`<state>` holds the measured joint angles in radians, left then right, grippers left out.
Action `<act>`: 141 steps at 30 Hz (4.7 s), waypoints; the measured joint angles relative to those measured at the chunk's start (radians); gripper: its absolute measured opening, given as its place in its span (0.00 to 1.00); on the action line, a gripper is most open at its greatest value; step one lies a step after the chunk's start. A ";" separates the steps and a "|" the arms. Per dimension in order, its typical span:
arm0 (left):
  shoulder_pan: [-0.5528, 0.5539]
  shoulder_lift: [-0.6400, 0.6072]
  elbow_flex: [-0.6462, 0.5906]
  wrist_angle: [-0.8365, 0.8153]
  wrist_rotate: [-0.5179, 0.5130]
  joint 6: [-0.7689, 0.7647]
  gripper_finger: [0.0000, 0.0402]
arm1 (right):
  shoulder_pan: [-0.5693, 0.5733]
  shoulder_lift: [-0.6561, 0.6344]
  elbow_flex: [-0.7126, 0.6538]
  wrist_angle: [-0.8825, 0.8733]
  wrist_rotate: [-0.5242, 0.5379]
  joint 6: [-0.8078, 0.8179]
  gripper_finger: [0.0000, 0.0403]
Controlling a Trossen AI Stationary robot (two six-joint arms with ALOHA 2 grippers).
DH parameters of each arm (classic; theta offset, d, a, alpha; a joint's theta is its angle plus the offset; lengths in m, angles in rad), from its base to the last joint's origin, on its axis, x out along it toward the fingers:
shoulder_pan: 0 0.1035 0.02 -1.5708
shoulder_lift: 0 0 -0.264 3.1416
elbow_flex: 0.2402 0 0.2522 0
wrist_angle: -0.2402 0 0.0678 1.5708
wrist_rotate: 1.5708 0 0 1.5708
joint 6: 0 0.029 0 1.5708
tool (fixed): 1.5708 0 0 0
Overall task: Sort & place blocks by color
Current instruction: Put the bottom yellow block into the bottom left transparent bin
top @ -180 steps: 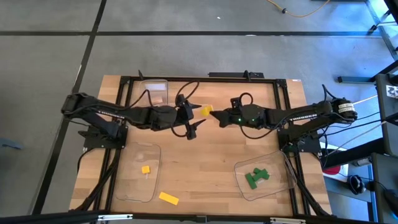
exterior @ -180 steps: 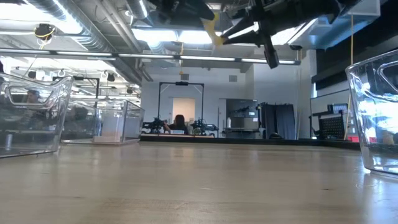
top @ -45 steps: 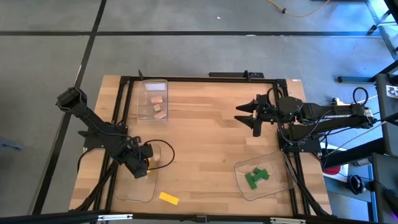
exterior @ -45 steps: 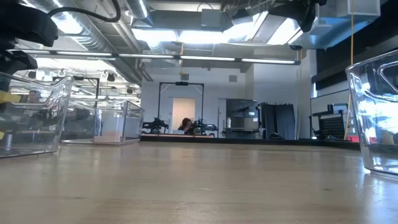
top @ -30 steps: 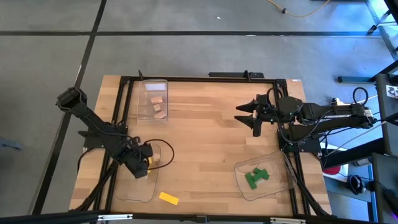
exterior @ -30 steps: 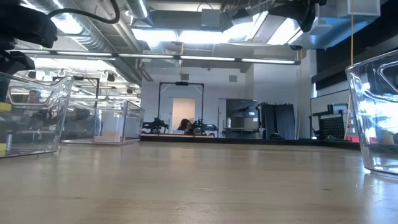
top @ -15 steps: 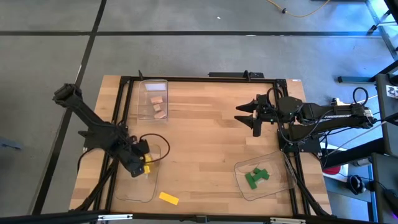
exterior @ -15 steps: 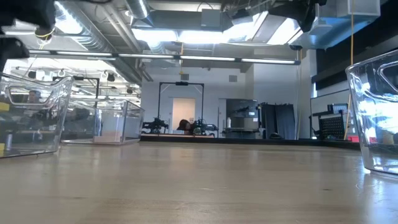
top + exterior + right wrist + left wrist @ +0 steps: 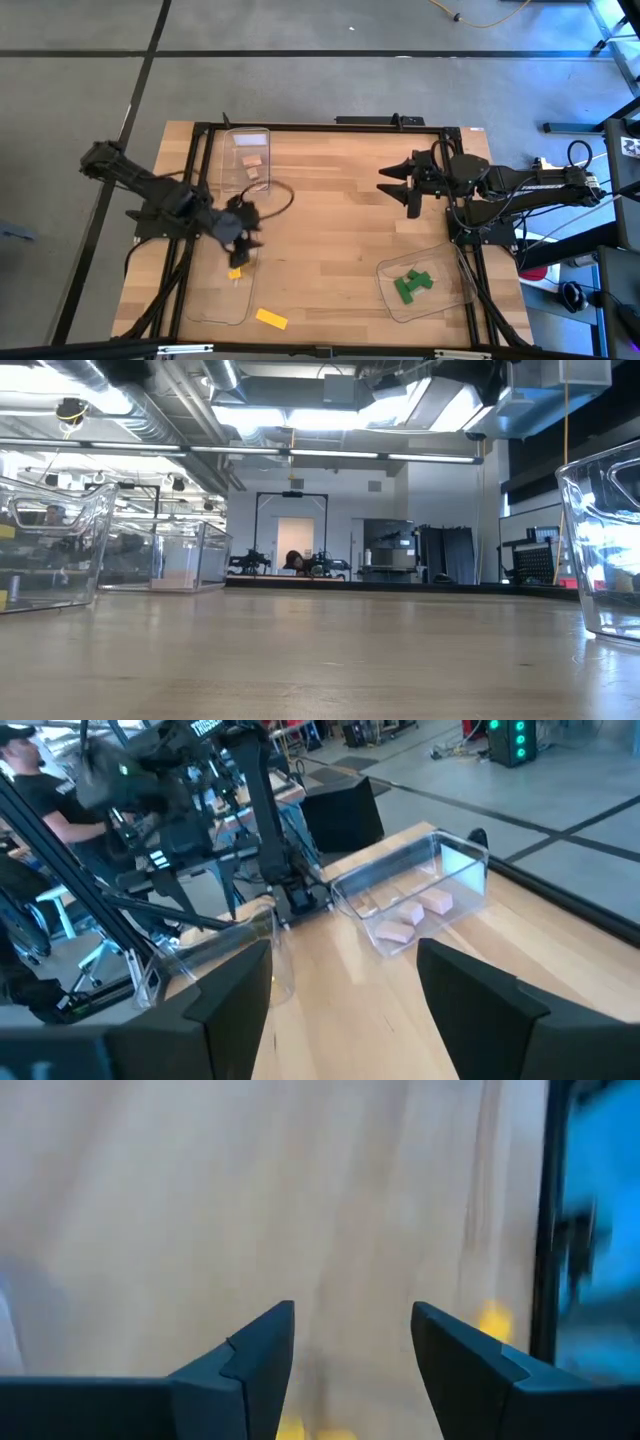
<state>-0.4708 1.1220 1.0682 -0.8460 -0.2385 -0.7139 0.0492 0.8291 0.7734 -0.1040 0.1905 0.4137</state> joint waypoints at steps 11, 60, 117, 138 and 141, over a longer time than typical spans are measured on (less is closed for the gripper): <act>0.189 0.022 0.042 0.632 -0.134 0.398 0.48 | 0.000 0.000 0.000 0.018 0.000 -0.002 0.62; -0.166 0.832 0.435 0.079 0.274 0.271 0.58 | 0.000 0.000 0.000 -0.066 0.000 -0.084 0.62; -0.075 0.945 0.430 0.054 0.143 0.347 0.28 | 0.000 0.000 0.000 -0.076 0.000 -0.078 0.62; 0.517 0.516 0.211 0.528 0.133 0.474 0.28 | 0.000 0.018 -0.004 -0.200 -0.001 -0.074 0.62; 0.523 0.403 0.059 0.728 0.133 0.401 0.28 | 0.000 0.030 -0.010 -0.213 -0.001 -0.056 0.62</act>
<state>0.0517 1.5247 1.1271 -0.1177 -0.1053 -0.3131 0.0494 0.8592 0.7635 -0.3167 0.1898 0.3574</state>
